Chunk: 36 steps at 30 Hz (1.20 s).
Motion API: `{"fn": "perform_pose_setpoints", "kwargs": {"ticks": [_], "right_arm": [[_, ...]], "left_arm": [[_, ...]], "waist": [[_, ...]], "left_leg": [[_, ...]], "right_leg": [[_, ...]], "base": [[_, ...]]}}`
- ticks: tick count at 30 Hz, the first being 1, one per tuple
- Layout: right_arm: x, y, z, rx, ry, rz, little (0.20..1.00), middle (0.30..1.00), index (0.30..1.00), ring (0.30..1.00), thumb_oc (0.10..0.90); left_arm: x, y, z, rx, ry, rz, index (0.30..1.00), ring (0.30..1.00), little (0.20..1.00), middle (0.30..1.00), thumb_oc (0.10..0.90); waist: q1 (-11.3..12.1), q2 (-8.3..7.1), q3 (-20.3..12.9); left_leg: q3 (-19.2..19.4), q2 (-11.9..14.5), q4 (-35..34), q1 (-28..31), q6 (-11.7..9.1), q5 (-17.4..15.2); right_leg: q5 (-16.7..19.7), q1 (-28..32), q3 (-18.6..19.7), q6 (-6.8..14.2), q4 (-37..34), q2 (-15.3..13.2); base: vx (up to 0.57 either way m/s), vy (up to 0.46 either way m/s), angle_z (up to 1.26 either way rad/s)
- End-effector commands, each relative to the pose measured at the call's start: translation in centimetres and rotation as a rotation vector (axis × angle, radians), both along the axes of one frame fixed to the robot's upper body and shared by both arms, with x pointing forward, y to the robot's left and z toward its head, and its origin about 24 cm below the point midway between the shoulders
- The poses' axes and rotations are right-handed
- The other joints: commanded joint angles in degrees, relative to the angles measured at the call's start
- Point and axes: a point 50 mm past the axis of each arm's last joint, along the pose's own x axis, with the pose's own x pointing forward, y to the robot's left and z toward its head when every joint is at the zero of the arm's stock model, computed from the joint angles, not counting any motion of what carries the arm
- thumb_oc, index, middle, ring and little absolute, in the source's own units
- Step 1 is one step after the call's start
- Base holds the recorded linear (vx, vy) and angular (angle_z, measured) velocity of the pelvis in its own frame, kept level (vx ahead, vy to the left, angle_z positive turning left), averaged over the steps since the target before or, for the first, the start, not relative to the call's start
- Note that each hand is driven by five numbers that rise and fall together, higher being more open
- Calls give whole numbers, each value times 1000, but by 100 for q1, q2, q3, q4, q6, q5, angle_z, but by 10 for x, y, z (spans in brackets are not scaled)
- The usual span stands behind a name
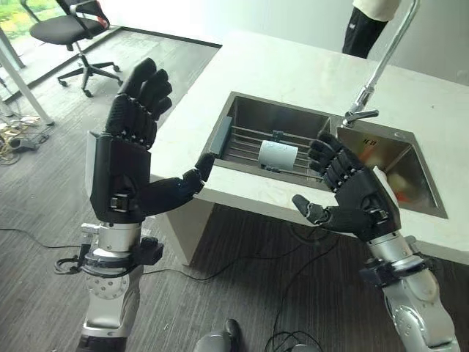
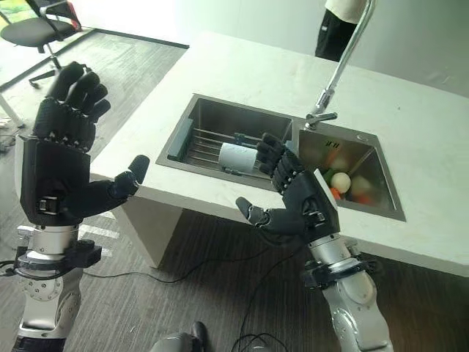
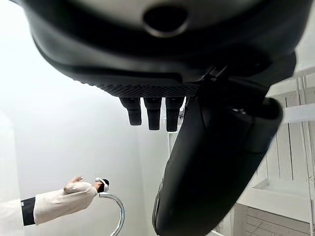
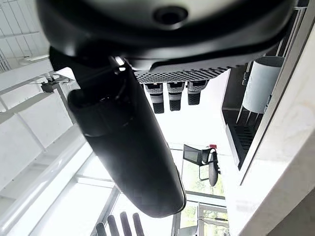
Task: Place the dishes in the dishwasher.
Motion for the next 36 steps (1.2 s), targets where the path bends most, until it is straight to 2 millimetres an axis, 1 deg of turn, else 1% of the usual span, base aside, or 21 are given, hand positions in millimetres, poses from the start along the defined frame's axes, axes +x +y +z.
{"fn": "perform_pose_setpoints", "kwargs": {"ticks": [1, 3, 4, 5, 7, 10, 14, 18, 21, 22, 23, 24, 25, 26, 28, 29, 30, 31, 32, 34, 36], "right_arm": [[1, -12, 42, 40, -264, -50, 900, 900, 900, 900, 800], [2, -11, 44, 58, -272, -42, 900, 900, 900, 900, 800], [1, -7, 43, 67, -274, -32, 900, 900, 900, 900, 800], [1, -5, 43, 70, -272, -27, 900, 900, 900, 900, 800], [-1, -2, 43, 64, -270, -11, 900, 900, 900, 900, 800], [-1, 0, 43, 57, -270, -8, 900, 900, 900, 900, 800], [-1, 2, 45, 36, -272, -5, 900, 900, 900, 900, 800], [-1, 1, 48, 5, -281, 15, 900, 900, 900, 900, 800], [-5, -1, 52, -35, -300, 42, 900, 900, 900, 900, 800], [-7, -2, 53, -46, -308, 55, 900, 900, 900, 900, 800], [-11, -3, 56, -65, -332, 81, 900, 900, 900, 900, 800], [-12, -3, 57, -67, -336, 85, 900, 900, 900, 900, 800], [-12, -2, 58, -67, -340, 86, 900, 900, 900, 900, 800], [-10, -1, 59, -67, -339, 85, 900, 900, 900, 900, 800], [-8, 0, 59, -66, -337, 87, 900, 900, 900, 900, 800], [-6, 0, 58, -65, -337, 87, 900, 900, 900, 900, 800], [-6, -1, 59, -68, -340, 84, 900, 900, 900, 900, 800], [-7, -1, 61, -70, -348, 89, 900, 900, 900, 900, 800], [-6, 0, 62, -68, -353, 98, 900, 900, 900, 900, 800], [-9, -1, 62, -53, -363, 99, 900, 900, 900, 900, 800], [-13, -3, 59, -30, -362, 101, 900, 900, 900, 900, 800]], "left_arm": [[-11, -10, 30, 33, -184, -78, 900, 900, 900, 900, 800], [-12, -10, 29, 28, -174, -79, 900, 900, 900, 900, 800], [-13, -10, 28, 22, -162, -81, 900, 900, 900, 900, 800], [-13, -9, 28, 22, -158, -79, 900, 900, 900, 900, 800], [-17, -8, 26, -1, -127, -79, 900, 900, 900, 900, 800], [-17, -7, 24, -19, -112, -78, 900, 900, 900, 900, 800], [-17, -11, 21, -43, -93, -106, 900, 900, 900, 900, 800], [-18, -11, 22, -67, -102, -107, 900, 900, 900, 900, 800], [-19, -8, 22, -117, -113, -114, 900, 900, 900, 900, 800], [-20, -8, 22, -129, -115, -119, 900, 900, 900, 900, 800], [-22, -7, 20, -148, -119, -137, 900, 900, 900, 900, 800], [-22, -7, 19, -148, -119, -141, 900, 900, 900, 900, 800], [-23, -8, 18, -140, -112, -151, 900, 900, 900, 900, 800], [-23, -8, 17, -129, -101, -155, 900, 900, 900, 900, 800], [-23, -8, 16, -119, -89, -155, 900, 900, 900, 900, 800], [-23, -8, 15, -110, -77, -160, 900, 900, 900, 900, 800], [-23, -6, 13, -108, -73, -163, 900, 900, 900, 900, 800], [-24, -5, 14, -111, -78, -160, 900, 900, 900, 900, 800], [-23, -4, 14, -113, -82, -155, 900, 900, 900, 900, 800], [-20, -2, 16, -119, -94, -131, 900, 900, 900, 900, 800], [-19, 0, 18, -104, -99, -132, 900, 900, 900, 900, 800]], "waist": [[-32, -22, -113], [-90, -83, -57], [-130, -88, -20], [-140, -84, -14], [-139, -80, -40], [-148, -91, -90], [-183, -84, -252], [-215, -57, -323], [-245, -74, -364], [-233, -78, -365], [-139, -205, -330], [-119, -236, -306], [-99, -245, -263], [-103, -213, -252], [-111, -146, -242], [-97, -42, -241], [-43, 39, -225], [8, 60, -212], [26, 72, -218], [-44, 127, -313], [-98, 149, -382]], "left_leg": [[-592, 38, 224, 279, -520, -673], [-450, -13, 224, 417, -487, -826], [-394, -21, 224, 556, -469, -940], [-385, -24, 224, 607, -459, -984], [-460, -112, 224, 727, -400, -1109], [-453, -135, 224, 798, -372, -1178], [-333, -90, 224, 1025, -391, -1293], [-297, -16, 224, 1170, -475, -1268], [-224, 32, 224, 1427, -647, -1118], [-215, 57, 224, 1544, -735, -892], [-291, -9, 224, 1540, -889, -172], [-319, 7, 224, 1436, -890, -102], [-315, 75, 224, 1240, -837, -228], [-286, 198, 224, 1117, -832, -390], [-261, 391, 224, 938, -878, -511], [-342, 630, 224, 669, -1014, -440], [-547, 785, 224, 335, -1145, -256], [-665, 796, 224, 182, -1161, -196], [-700, 791, 224, 155, -1152, -216], [-559, 792, 224, 268, -1139, -383], [-568, 730, 224, 370, -1125, -508]], "right_leg": [[-23, -206, -267, 84, -299, 276], [332, -666, -208, 251, -299, 60], [602, -983, -227, 326, -299, -69], [669, -1076, -246, 345, -299, -93], [638, -1115, -234, 354, -299, -47], [608, -1099, -192, 352, -299, -14], [392, -914, -232, 199, -299, 91], [278, -800, -276, 94, -299, 164], [202, -685, -317, -30, -299, 204], [137, -609, -336, -73, -299, 217], [88, -492, -286, -170, -299, 150], [72, -452, -245, -181, -299, 153], [44, -396, -166, -176, -299, 192], [9, -357, -106, -160, -299, 250], [-32, -316, -75, -132, -299, 306], [-95, -270, -41, -111, -299, 377], [-183, -190, 35, -100, -299, 415], [-247, -140, 62, -100, -299, 397], [-292, -135, 60, -88, -299, 362], [-269, -130, -145, 20, -299, 119], [-231, -129, -199, 81, -299, 6]], "base": [[28, -59, -44], [88, -129, -45], [156, -172, -88], [186, -175, -83], [212, -190, -13], [145, -154, 14], [216, -255, 10], [178, -216, -1], [193, -179, 2], [253, -187, 31], [214, -145, 28], [180, -69, 28], [106, 72, 13], [92, 104, 11], [74, 133, 5], [124, 227, -1], [130, 248, -6], [96, 224, -11], [77, 237, -41], [104, 287, -73], [111, 204, -57]]}}
